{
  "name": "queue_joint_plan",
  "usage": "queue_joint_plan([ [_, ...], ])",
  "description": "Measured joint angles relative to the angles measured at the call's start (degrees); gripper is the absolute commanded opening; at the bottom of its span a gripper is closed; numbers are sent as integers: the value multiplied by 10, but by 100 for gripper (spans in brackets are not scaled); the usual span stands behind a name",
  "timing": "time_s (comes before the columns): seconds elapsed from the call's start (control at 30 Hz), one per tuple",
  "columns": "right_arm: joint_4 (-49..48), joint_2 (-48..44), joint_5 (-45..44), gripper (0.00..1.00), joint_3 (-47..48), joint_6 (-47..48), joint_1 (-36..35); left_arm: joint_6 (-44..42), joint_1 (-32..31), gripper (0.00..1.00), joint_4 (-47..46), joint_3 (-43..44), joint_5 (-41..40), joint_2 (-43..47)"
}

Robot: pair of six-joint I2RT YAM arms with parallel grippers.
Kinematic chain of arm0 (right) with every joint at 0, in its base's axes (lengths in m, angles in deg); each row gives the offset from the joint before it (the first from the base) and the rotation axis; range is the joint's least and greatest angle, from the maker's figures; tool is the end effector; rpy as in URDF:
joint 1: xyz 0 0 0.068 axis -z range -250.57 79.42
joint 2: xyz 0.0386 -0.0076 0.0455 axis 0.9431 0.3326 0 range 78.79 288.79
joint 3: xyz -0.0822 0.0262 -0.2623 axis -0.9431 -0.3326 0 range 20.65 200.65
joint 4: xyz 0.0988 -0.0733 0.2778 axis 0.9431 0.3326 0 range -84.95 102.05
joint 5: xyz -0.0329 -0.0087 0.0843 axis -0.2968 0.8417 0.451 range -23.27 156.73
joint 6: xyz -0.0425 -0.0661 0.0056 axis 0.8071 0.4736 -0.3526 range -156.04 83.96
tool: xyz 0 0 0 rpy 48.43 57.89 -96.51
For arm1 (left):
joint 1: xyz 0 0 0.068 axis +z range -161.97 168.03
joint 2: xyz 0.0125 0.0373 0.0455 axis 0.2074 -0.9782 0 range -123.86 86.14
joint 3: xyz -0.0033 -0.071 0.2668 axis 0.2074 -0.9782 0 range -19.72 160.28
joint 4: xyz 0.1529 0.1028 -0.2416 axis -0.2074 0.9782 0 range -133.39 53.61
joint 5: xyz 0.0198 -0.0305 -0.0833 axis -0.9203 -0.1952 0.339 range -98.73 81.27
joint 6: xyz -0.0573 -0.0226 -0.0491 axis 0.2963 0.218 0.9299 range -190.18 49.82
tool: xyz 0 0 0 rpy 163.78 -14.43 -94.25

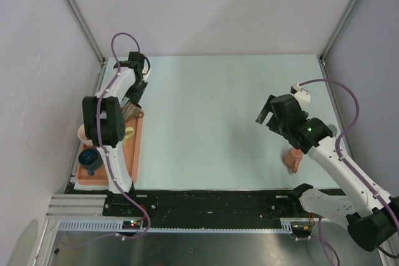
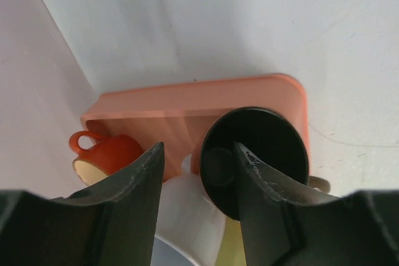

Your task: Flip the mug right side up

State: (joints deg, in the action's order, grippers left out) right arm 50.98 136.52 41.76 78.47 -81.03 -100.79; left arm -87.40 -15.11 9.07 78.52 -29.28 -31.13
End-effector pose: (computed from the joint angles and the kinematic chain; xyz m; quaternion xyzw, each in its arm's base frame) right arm 0.2401 0.1068 0.3030 0.1969 0.8868 0.0653 0.4130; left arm 0.4802 -0.0025 0.1833 0.1434 0.9609 0.1941 0.1355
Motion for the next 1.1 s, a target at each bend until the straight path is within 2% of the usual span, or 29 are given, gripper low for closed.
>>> queue_joint_plan([
  [0.2, -7, 1, 2, 100, -5, 0, 0, -18, -2, 20, 11, -1, -18, 0],
  [0.27, -10, 1, 3, 100, -5, 0, 0, -24, -3, 8, 17, -1, -19, 0],
  [0.33, -13, 1, 4, 100, -5, 1, 2, -27, -4, 2, 20, -1, -18, 0],
  [0.57, -19, -7, 8, 100, -6, 8, 15, -36, -3, 0, 32, 0, 7, 4],
  [0.8, -20, -32, 8, 100, -6, 10, 19, -18, 50, 0, 4, -7, 185, 68],
  [0.9, -19, -45, 4, 100, -6, 10, 19, -17, 81, 0, -62, -66, 237, 127],
  [1.1, -18, -73, -3, 100, -7, 10, 19, -23, 111, 0, -169, -241, 300, 236],
])
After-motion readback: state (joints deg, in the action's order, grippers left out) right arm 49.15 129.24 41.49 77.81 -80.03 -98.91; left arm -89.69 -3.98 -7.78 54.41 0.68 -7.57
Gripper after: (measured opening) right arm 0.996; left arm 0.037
